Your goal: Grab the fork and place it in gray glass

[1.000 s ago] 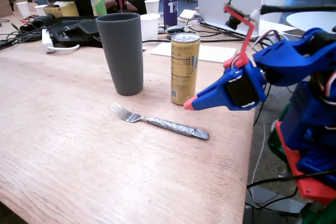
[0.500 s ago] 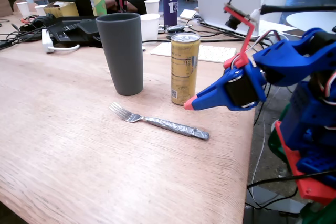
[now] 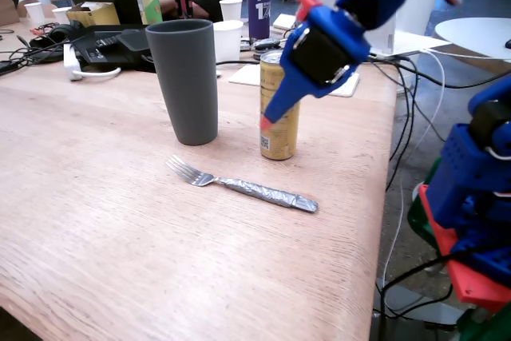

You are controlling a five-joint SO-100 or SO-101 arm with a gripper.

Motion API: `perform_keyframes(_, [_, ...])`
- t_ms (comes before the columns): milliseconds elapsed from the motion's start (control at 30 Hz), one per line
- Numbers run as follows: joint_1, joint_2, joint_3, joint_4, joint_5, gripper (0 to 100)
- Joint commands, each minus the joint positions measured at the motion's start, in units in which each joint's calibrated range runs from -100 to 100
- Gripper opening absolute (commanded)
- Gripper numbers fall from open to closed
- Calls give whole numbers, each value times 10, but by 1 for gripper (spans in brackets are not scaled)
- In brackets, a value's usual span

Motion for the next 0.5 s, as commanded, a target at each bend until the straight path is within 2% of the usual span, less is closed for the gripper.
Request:
perform_keyframes(0, [-2, 89, -86, 70, -1, 0])
perform_keyframes(233, [17, 243, -113, -2, 4, 0])
perform_keyframes(467, [39, 410, -241, 3, 6, 0])
